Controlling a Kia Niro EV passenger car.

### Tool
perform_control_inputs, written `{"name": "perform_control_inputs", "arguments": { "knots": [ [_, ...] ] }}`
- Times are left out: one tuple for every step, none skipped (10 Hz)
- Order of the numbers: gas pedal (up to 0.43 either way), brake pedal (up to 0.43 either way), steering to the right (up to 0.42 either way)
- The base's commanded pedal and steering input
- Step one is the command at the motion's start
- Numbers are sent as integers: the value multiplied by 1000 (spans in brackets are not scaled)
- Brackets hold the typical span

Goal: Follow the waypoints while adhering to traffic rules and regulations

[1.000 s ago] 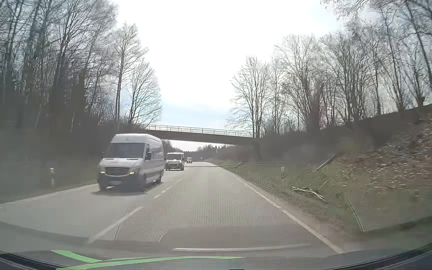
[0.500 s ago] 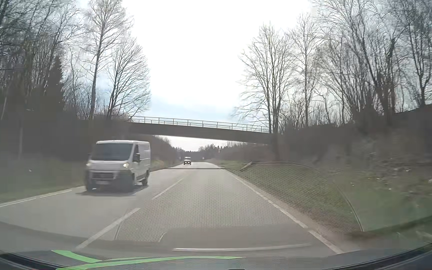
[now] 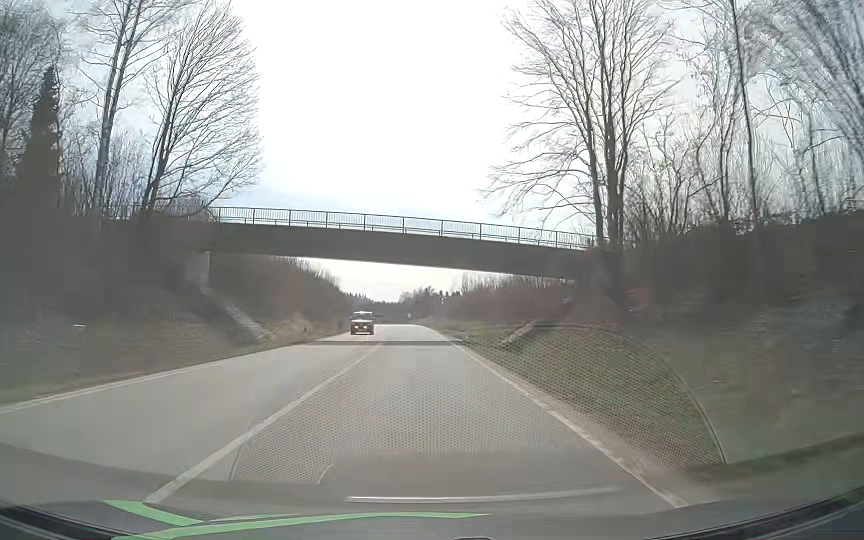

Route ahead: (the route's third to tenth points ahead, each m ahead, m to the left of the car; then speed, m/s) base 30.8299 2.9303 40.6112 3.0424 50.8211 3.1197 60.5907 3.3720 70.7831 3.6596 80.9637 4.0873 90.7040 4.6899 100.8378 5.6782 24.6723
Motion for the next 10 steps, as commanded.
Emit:
{"name": "perform_control_inputs", "arguments": {
  "knots": [
    [0,0,-2],
    [0,0,-2],
    [0,0,-2],
    [0,0,-2],
    [0,0,-2],
    [0,0,-2],
    [20,0,-2],
    [47,0,-2],
    [79,0,-2],
    [98,0,-2]
  ]
}}
